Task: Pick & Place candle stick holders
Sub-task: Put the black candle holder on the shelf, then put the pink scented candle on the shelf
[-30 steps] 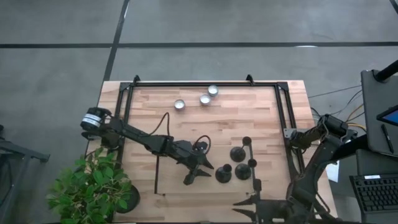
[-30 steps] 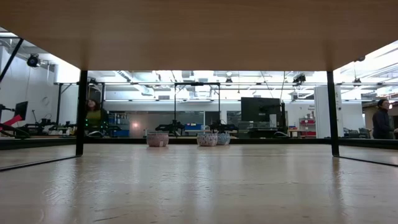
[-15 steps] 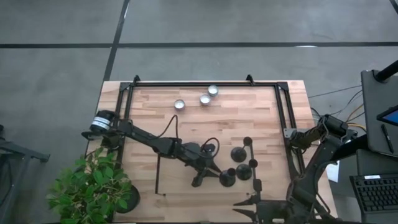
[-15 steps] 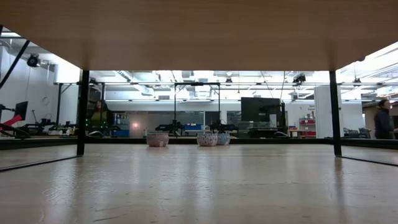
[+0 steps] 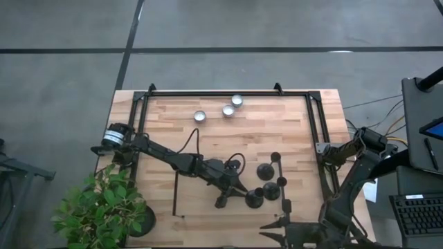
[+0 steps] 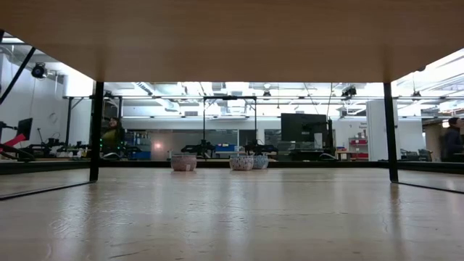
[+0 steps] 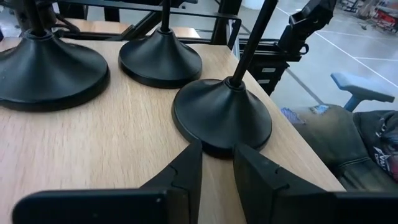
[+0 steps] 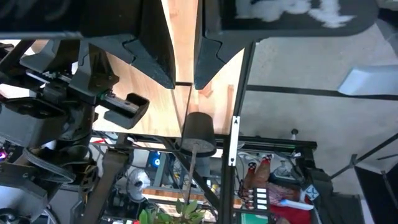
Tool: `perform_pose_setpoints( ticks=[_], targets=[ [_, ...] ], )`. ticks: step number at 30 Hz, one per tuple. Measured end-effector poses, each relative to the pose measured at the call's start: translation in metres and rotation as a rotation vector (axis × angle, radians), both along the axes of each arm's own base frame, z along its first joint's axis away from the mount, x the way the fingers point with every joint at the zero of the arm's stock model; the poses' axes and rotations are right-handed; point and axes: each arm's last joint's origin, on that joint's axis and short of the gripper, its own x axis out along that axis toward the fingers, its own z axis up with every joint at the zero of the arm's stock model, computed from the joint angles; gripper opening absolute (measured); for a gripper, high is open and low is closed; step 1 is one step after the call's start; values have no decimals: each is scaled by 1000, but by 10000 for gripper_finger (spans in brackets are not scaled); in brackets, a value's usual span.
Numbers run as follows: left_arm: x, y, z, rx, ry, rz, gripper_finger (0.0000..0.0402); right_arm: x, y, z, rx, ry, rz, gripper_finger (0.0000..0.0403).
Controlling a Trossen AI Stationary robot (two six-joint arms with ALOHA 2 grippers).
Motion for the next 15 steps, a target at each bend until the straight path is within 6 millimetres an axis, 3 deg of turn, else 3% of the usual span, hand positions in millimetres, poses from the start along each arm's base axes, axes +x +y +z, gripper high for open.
perform_pose_setpoints(
  ticks=[5,10,15],
  targets=[
    [-8,3,14,-7,8,5,85,-3,3,3,-5,-4,14,52],
    [-28,13,43,52,22,24,85,-4,1,0,-22,15,8,52],
    [-58,32,77,206,18,218,85,-14,-4,-3,-11,49,-39,47]
  ],
)
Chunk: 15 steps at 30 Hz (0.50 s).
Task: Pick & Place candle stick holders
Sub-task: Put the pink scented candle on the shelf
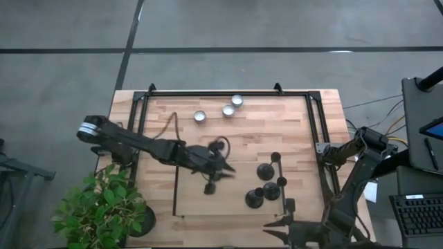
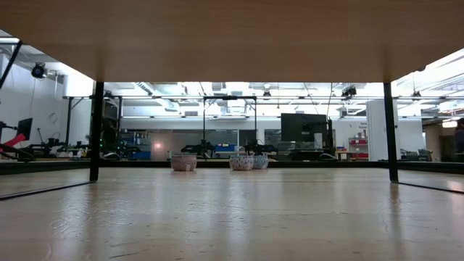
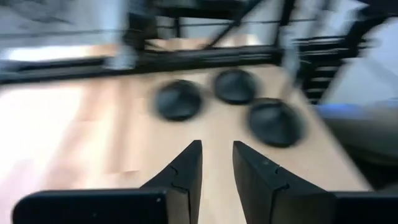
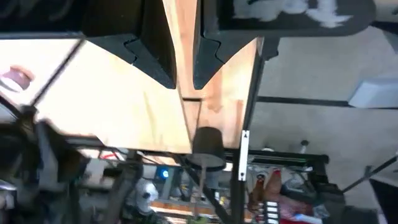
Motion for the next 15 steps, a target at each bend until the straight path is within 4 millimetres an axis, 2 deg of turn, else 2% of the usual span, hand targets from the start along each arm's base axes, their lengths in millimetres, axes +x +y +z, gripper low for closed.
perform_pose_setpoints(
  ticks=[3,8,12,15],
  targets=[
    [-18,12,17,65,-9,103,85,-15,-1,2,24,19,-5,29],
    [-38,23,34,68,-18,124,85,-48,-4,6,41,5,-34,9],
    [-42,29,39,74,-33,131,84,-71,-6,7,-24,-63,-64,8],
    [-41,32,38,77,-26,135,81,-81,-12,11,-35,-101,-89,8]
  ],
)
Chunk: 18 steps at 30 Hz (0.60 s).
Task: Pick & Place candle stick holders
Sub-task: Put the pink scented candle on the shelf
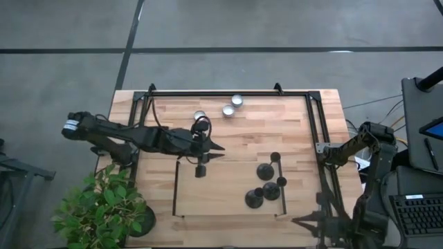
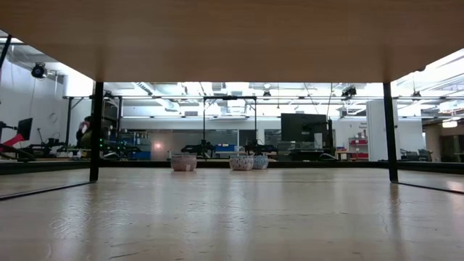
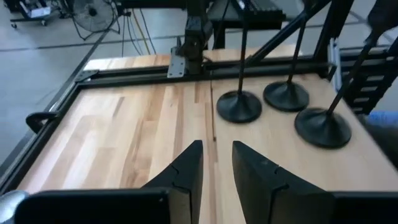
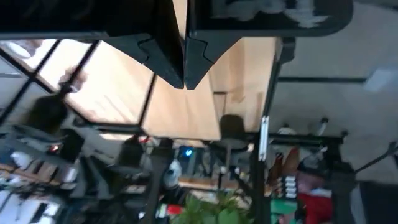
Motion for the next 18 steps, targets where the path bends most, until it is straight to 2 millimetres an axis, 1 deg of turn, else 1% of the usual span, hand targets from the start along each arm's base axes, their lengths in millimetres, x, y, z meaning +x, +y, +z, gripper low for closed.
perform_pose_setpoints(
  ticks=[2,6,8,14,18],
  targets=[
    [1,1,-2,3,17,0,80,-3,-8,-4,11,5,-22,8],
    [1,3,-6,6,50,-2,82,-12,-37,-23,49,54,-102,8],
    [1,4,-6,6,50,1,82,-19,-52,-32,63,46,-135,8],
    [1,5,-7,7,60,6,82,-47,-93,-42,106,-72,-83,8],
    [1,6,-7,8,64,9,82,-55,-127,-52,167,-107,-79,8]
  ],
)
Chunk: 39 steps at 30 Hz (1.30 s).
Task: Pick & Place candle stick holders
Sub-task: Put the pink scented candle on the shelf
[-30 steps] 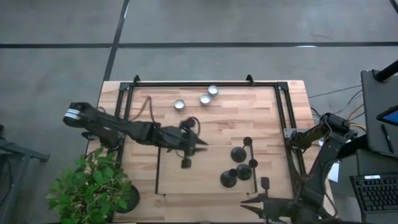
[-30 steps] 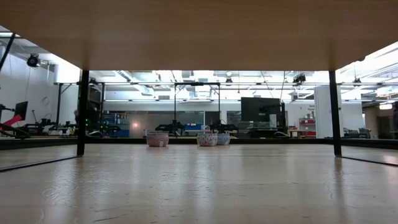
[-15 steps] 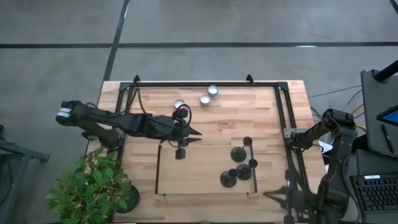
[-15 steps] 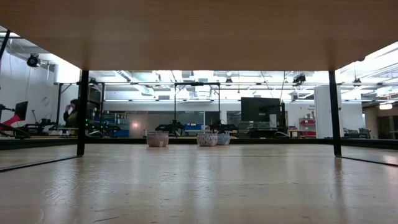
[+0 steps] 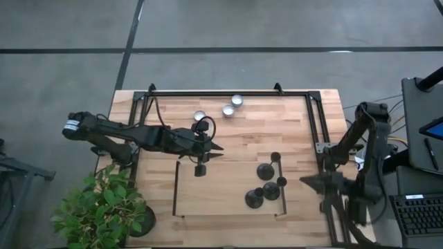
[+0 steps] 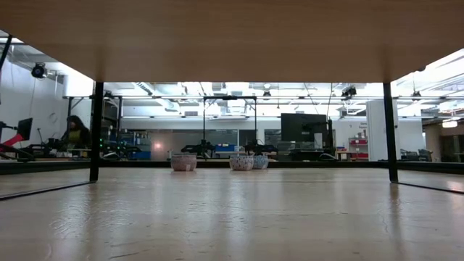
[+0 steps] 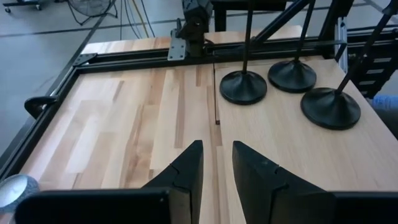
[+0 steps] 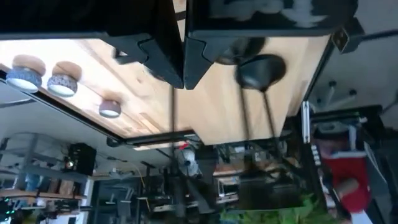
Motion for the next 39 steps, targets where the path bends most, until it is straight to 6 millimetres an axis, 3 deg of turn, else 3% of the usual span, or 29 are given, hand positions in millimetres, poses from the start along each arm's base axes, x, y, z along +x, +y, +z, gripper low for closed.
perform_pose_setpoints(
  ticks=[10,17,29,39],
  targets=[
    [1,3,0,0,-3,9,82,-11,-56,-23,87,-121,7,8],
    [1,5,0,0,-3,14,82,-15,-70,-9,75,-135,22,8],
    [2,9,1,0,-13,27,82,-16,-73,76,-91,-111,30,8],
    [2,9,1,1,-13,21,82,-19,-92,148,-154,-86,45,8]
  ],
)
